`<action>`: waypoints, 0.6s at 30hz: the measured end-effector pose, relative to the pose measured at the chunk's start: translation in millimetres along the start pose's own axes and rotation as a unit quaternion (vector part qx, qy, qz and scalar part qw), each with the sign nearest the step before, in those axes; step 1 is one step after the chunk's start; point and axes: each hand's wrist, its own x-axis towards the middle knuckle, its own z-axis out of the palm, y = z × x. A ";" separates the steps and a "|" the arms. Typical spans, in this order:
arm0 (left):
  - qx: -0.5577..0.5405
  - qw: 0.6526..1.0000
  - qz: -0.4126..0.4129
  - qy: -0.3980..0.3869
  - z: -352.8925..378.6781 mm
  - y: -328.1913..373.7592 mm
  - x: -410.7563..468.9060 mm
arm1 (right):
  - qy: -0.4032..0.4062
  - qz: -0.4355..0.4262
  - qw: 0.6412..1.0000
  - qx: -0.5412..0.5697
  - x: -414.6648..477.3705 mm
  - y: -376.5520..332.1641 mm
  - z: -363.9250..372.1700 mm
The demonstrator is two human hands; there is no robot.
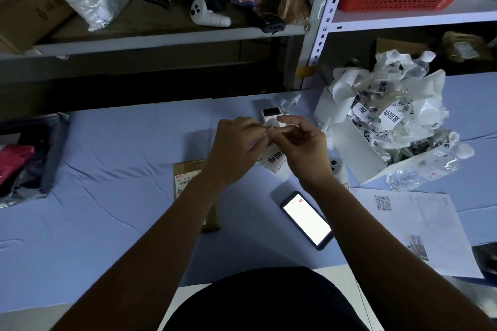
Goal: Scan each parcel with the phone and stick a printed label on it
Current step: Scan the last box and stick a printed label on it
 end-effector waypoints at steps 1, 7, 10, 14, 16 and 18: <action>-0.040 0.999 -0.024 0.006 0.0 1.5 0.1 | -0.010 -0.007 1.000 -0.008 0.2 0.2 -1.4; -0.140 0.984 -0.106 -0.023 -5.1 -0.9 -4.6 | -0.050 -0.070 0.989 -0.118 4.2 7.3 -10.7; -0.139 0.983 -0.119 -0.017 -3.6 0.7 -6.0 | -0.046 -0.069 0.989 -0.125 3.3 8.9 -9.4; -0.138 0.971 -0.187 0.064 -9.5 5.2 -4.2 | -0.011 0.008 0.987 -0.163 7.5 14.2 -11.1; -0.097 0.967 -0.196 0.132 -15.9 3.3 -2.5 | 0.028 0.051 0.958 -0.280 9.1 15.7 -16.8; -0.034 0.966 -0.180 0.181 -23.7 1.4 1.4 | 0.084 0.068 0.913 -0.392 8.7 12.1 -18.5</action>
